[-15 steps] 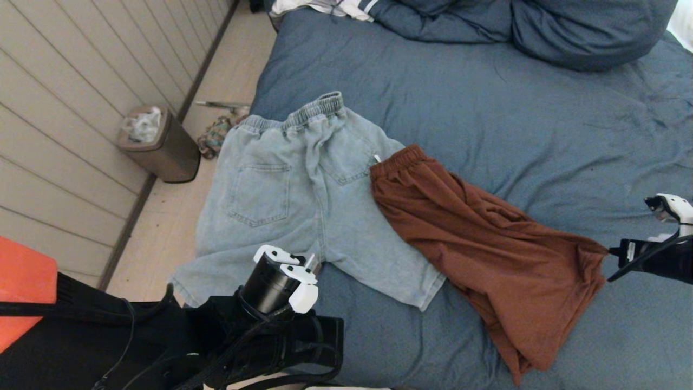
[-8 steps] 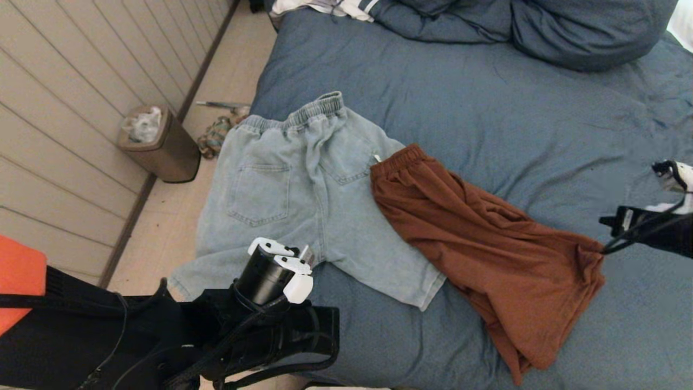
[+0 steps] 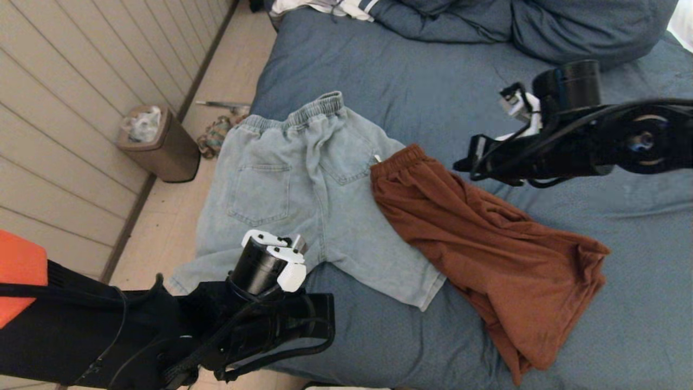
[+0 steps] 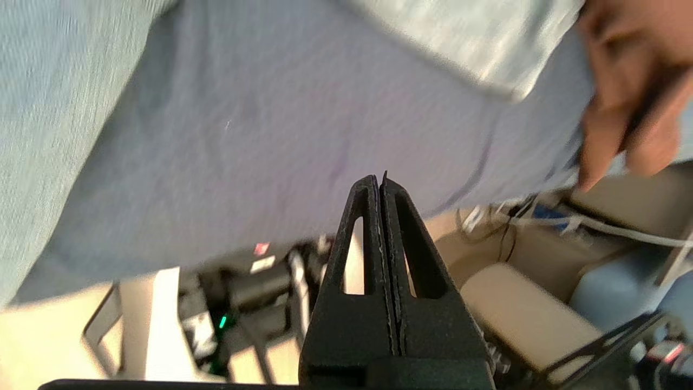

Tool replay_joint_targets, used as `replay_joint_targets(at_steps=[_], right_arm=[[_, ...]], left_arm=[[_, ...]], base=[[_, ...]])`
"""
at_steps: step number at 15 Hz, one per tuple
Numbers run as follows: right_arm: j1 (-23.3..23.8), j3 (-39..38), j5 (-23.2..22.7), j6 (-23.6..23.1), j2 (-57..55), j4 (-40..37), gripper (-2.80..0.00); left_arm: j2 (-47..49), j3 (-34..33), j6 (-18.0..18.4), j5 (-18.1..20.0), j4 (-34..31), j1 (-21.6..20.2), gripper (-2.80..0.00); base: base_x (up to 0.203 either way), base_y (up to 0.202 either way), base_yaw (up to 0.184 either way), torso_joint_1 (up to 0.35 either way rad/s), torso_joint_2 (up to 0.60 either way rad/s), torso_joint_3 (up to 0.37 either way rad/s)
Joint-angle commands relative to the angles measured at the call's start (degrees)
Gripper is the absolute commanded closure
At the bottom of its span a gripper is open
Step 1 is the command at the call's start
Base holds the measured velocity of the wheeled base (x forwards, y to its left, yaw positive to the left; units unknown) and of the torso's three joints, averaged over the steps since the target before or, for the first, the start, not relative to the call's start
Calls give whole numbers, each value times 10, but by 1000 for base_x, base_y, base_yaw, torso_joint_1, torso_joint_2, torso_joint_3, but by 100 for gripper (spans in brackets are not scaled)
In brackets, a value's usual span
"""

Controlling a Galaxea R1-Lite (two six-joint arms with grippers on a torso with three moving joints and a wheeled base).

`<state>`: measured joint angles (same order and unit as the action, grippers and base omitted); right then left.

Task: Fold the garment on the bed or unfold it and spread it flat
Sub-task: Fold the brown shorts

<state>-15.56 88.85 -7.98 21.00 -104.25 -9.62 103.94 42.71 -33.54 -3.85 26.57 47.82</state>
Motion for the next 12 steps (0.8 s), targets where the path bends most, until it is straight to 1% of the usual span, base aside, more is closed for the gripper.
replay_joint_targets(at_steps=[1,2,3,7,9,11,12], right_arm=[[-98,62,75,-12,-74,-16,0],[-123,78,104,-26,-90,-18,0],[-132,92,125,-39,-103,-19,0],[-123,133,130,-63,-137,-18,0],[-109,162,130,-70,-147,-21,0],[-106,168,130,-97,-144,-24,0],[-106,169,130,-98,-143,-23,0]], left_arm=[[6,-18,1,-2,50,0,0],[9,-23,2,-4,65,0,0],[14,-22,2,-5,67,0,0],[37,-18,1,-6,68,0,0],[50,-16,1,-8,70,0,0],[64,-15,1,-9,80,0,0],[66,-16,1,-9,82,0,0]], base=[[0,0,0,0,0,0],[0,0,0,0,0,0],[0,0,0,0,0,0],[0,0,0,0,0,0],[0,0,0,0,0,0],[0,0,0,0,0,0],[0,0,0,0,0,0]])
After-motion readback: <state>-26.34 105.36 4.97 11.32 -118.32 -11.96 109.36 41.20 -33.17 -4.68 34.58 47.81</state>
